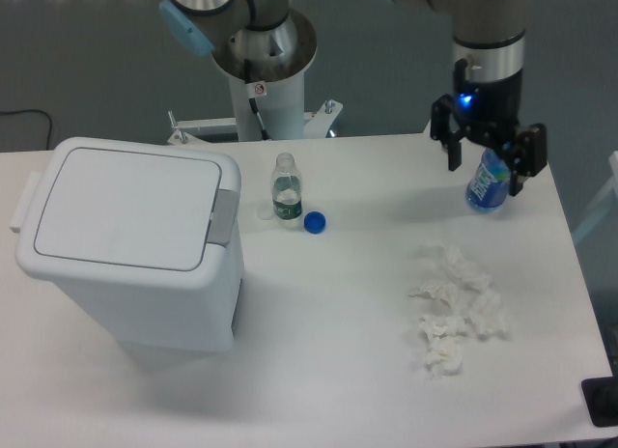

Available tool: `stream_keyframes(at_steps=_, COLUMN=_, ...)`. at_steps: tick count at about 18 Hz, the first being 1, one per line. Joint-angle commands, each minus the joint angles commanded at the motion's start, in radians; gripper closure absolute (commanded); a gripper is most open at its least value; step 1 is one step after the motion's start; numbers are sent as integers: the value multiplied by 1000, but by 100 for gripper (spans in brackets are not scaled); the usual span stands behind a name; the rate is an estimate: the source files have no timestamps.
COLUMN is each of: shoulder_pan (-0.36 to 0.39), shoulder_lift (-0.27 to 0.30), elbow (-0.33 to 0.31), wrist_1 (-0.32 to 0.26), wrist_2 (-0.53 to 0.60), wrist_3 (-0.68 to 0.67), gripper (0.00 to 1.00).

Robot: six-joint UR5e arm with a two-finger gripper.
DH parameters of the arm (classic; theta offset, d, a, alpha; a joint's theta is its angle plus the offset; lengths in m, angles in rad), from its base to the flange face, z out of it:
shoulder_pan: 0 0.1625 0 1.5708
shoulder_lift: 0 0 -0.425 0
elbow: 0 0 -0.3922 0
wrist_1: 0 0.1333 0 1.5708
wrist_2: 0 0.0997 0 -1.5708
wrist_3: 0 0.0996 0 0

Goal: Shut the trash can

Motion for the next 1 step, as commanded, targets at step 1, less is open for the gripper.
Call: stream_keyframes(at_steps=1, shoulder_pan=2, shoulder_lift=0, elbow=2, wrist_1=0, wrist_2=0, wrist_3=0, gripper=0)
